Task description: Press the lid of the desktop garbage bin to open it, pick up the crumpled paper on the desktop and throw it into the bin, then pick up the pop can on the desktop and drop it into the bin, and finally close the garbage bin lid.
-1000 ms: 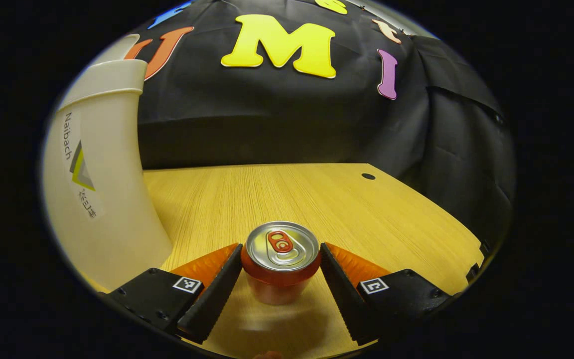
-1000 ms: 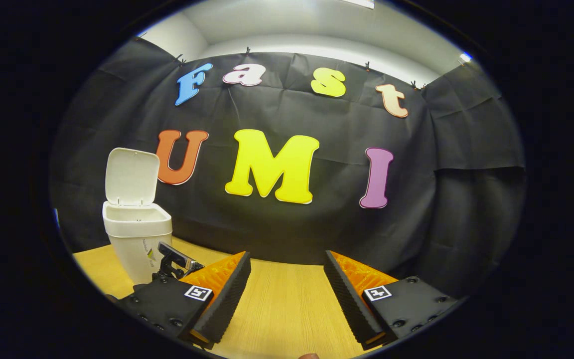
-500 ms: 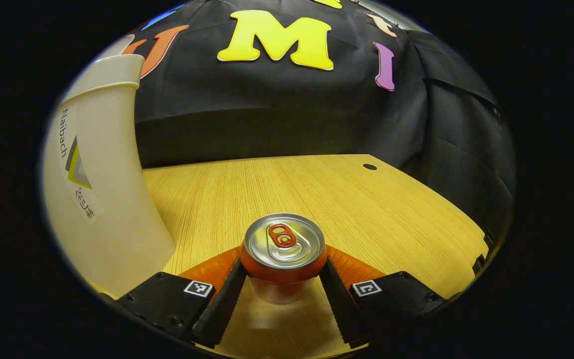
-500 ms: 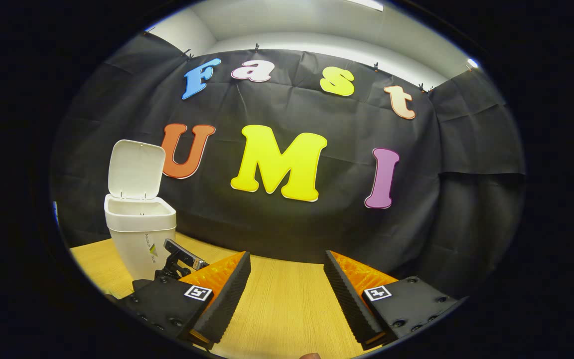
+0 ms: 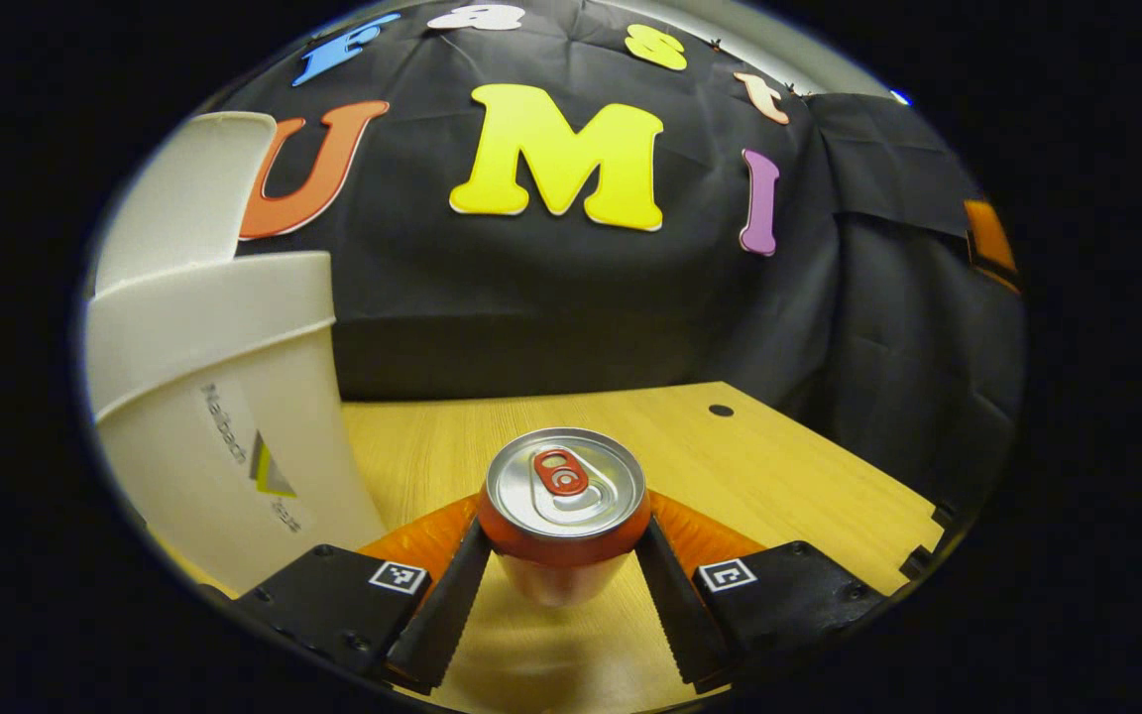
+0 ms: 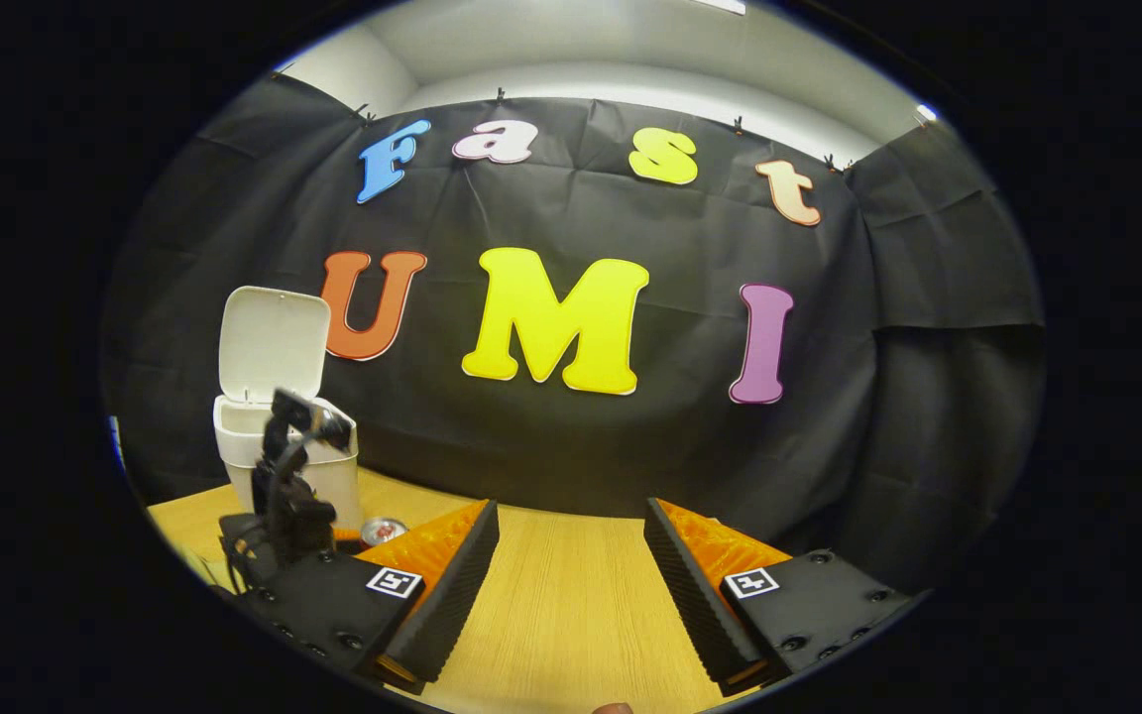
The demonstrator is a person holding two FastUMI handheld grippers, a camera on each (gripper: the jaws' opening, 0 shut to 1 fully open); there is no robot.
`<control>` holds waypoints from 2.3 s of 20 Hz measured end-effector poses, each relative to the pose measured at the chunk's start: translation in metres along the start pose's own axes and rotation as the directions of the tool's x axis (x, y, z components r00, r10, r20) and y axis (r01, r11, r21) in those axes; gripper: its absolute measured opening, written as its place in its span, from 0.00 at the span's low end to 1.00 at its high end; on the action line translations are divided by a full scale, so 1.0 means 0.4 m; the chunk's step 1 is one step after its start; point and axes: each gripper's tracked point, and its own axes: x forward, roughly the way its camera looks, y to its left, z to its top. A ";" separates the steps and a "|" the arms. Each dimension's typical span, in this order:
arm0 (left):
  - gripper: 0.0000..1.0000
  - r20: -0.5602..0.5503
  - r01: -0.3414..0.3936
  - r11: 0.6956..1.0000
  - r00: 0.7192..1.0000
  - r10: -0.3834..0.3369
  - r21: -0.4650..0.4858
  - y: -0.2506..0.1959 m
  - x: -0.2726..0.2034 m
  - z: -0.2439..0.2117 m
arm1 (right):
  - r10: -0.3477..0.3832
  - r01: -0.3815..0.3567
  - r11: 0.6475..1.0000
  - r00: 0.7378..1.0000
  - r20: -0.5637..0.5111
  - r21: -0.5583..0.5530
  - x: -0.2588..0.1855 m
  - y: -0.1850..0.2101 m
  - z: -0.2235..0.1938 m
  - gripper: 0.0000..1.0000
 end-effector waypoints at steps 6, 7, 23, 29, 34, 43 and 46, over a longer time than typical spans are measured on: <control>0.83 0.134 -0.061 0.998 0.989 0.057 0.025 0.050 -0.081 0.209 | 0.021 -0.021 0.999 1.000 0.009 0.039 0.009 0.013 -0.001 0.94; 0.83 0.153 -0.075 0.997 0.986 0.070 0.027 0.056 -0.094 0.238 | 0.027 -0.027 0.999 1.000 0.012 0.039 0.011 0.016 0.002 0.94; 0.83 0.376 -0.365 0.931 0.865 0.332 0.019 0.327 -0.243 0.549 | 0.070 -0.071 0.997 0.997 0.030 0.034 0.027 0.049 0.021 0.94; 0.83 0.351 -0.472 0.881 0.830 0.434 0.026 0.450 -0.262 0.520 | 0.072 -0.072 0.996 0.997 0.003 0.043 0.036 0.048 0.006 0.94; 0.83 0.294 -0.506 0.863 0.824 0.483 0.000 0.514 -0.258 0.477 | 0.076 -0.075 0.996 0.997 -0.005 0.047 0.037 0.051 0.007 0.94; 0.90 0.285 -0.500 0.866 0.826 0.487 -0.031 0.515 -0.257 0.505 | 0.103 -0.103 0.995 0.995 -0.013 0.013 0.034 0.059 0.008 0.94; 0.89 0.319 -0.485 0.874 0.829 0.460 0.001 0.504 -0.261 0.579 | 0.111 -0.111 0.994 0.994 -0.006 0.019 0.035 0.061 0.015 0.94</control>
